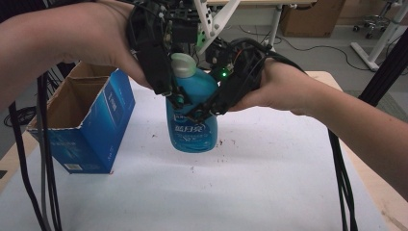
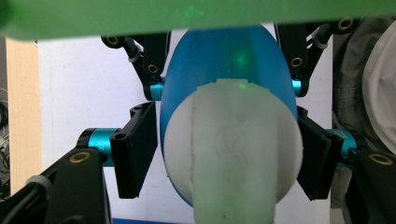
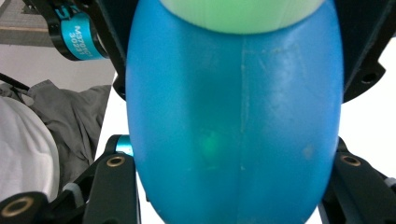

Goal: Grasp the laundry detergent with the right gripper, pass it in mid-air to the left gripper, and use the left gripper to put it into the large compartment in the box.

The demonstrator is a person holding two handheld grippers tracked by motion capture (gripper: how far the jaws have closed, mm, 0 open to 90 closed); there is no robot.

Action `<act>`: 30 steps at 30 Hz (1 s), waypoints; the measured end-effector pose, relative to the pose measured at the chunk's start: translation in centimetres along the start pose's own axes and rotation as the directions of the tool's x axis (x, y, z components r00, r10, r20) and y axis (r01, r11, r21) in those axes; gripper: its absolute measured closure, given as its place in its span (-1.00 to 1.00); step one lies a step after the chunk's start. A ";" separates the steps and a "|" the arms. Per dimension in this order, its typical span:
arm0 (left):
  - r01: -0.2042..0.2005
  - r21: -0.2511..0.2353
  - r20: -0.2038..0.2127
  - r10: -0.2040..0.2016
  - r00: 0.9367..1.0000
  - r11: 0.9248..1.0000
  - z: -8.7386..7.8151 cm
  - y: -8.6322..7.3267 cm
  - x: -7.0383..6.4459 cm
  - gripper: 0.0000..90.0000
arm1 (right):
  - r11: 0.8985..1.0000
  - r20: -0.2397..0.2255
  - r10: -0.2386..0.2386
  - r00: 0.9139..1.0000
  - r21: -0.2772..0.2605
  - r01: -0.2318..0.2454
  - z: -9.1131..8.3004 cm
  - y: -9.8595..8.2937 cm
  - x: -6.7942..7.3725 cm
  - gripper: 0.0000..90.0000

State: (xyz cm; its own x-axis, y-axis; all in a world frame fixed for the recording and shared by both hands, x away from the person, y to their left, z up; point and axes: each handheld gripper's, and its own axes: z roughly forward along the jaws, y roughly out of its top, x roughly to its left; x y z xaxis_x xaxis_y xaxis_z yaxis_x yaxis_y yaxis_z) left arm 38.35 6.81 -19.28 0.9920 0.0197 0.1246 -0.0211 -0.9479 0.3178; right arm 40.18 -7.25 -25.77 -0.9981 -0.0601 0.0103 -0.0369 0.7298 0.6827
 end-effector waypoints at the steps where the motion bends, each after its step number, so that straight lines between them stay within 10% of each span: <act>1: 0.000 0.000 0.000 0.000 1.000 1.000 0.0 0.0 0.0 -0.30 | 1.000 0.000 0.000 1.000 0.000 0.000 0.0 0.0 0.0 -0.01; 30: 0.016 -0.001 0.013 -0.016 1.000 1.000 0.2 0.1 -0.1 -0.17 | 1.000 0.005 0.014 1.000 -0.002 -0.014 0.0 0.0 0.0 -0.01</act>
State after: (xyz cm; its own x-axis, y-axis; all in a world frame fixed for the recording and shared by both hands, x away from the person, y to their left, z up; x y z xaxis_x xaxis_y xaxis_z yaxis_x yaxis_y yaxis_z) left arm 38.28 6.64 -19.44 0.9938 0.0304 0.1069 -0.0055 -0.9473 0.3203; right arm 40.17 -7.20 -25.75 -0.9988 -0.0462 0.0158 -0.0230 0.7290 0.6841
